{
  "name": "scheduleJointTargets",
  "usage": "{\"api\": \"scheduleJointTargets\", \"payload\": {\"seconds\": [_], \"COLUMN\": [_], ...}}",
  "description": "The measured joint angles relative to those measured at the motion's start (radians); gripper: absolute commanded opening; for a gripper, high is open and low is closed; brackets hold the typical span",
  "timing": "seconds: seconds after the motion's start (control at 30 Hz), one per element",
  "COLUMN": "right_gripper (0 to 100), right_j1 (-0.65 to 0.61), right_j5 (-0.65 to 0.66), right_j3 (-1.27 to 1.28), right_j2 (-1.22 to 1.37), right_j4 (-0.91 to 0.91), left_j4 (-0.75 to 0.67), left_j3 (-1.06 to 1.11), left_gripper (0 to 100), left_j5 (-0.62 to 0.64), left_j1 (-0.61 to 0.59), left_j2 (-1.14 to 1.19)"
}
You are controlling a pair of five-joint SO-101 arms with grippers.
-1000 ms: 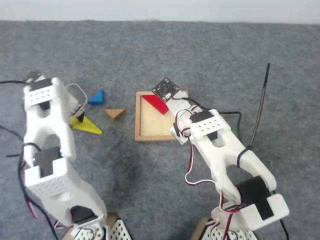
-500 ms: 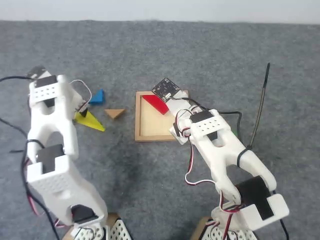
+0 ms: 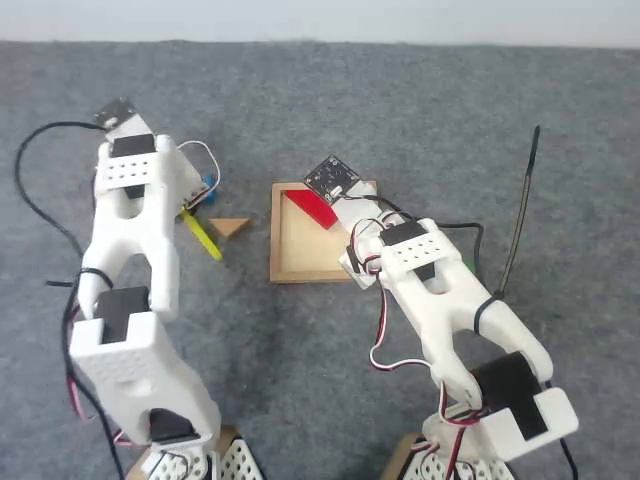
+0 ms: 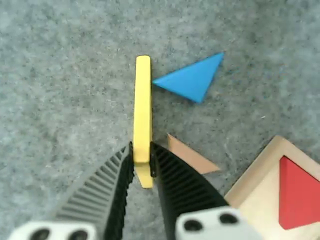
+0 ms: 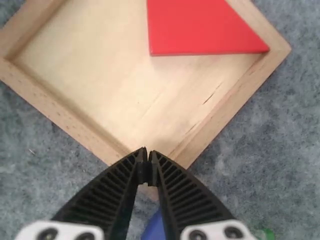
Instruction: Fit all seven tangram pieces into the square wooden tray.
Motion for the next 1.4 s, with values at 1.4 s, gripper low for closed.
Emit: {"api": "scheduleJointTargets", "payload": {"seconds": [1.4], "right_gripper": [1.0], "right_j1": [0.0], "right_j5": [0.0], "right_j3": [0.0], "right_j2": [0.0], "right_j4": [0.0], "left_j4": [-0.101], "left_j3": [0.044], "left_gripper": [1], "left_j5": [0.002], "left_j1": [-0.002], "left_j2": [0.0]}}
